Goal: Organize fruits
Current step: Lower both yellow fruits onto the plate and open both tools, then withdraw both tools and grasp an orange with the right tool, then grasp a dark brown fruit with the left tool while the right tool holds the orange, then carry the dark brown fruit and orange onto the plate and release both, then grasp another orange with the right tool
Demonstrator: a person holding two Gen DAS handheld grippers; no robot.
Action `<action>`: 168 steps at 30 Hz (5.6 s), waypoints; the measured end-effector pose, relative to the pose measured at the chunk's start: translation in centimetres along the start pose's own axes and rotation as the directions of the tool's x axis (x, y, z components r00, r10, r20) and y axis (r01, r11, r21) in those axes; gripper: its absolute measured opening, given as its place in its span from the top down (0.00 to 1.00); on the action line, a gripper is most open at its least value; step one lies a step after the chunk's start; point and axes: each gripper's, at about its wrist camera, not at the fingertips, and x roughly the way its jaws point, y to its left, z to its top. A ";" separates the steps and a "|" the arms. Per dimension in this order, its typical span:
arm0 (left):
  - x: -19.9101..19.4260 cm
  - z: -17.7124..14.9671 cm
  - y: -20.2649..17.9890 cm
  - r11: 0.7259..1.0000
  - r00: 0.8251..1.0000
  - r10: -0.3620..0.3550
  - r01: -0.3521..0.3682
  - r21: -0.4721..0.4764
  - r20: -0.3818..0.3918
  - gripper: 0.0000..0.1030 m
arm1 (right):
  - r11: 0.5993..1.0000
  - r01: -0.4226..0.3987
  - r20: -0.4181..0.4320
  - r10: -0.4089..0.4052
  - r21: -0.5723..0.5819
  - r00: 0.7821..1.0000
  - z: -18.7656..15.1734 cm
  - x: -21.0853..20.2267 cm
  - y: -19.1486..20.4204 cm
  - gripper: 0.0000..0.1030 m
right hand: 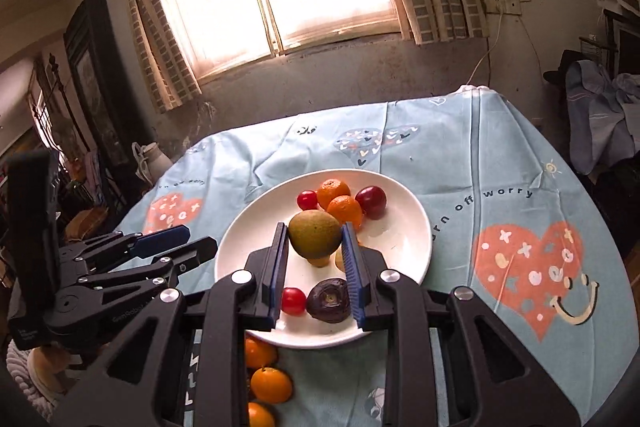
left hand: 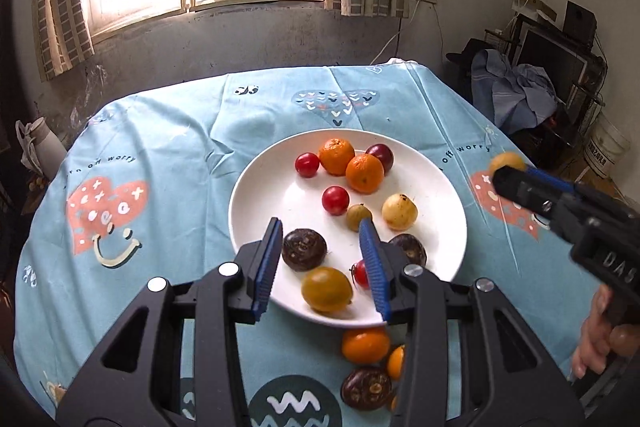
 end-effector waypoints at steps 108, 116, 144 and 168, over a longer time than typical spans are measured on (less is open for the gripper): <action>1.8 -12.8 2.0 0.996 0.987 0.082 -0.079 0.032 -0.139 0.58 | 0.997 -0.070 -0.132 0.075 0.039 0.988 -10.9 -3.7 -0.2 0.63; -1.8 -11.7 2.2 0.999 0.998 0.051 -0.052 -0.002 -0.027 0.59 | 0.995 -0.068 -0.045 0.072 0.069 0.996 -10.0 -5.2 -1.1 0.63; 5.7 -3.0 3.5 0.997 0.999 0.016 -0.019 -0.078 -0.036 0.25 | 0.998 -0.026 -0.042 0.028 0.051 0.999 -2.5 3.9 -0.7 0.43; -1.6 -11.0 6.7 0.968 0.987 0.155 -0.161 -0.193 -0.047 0.02 | 0.979 -0.060 -0.189 0.022 -0.194 0.982 -12.3 0.6 5.5 0.42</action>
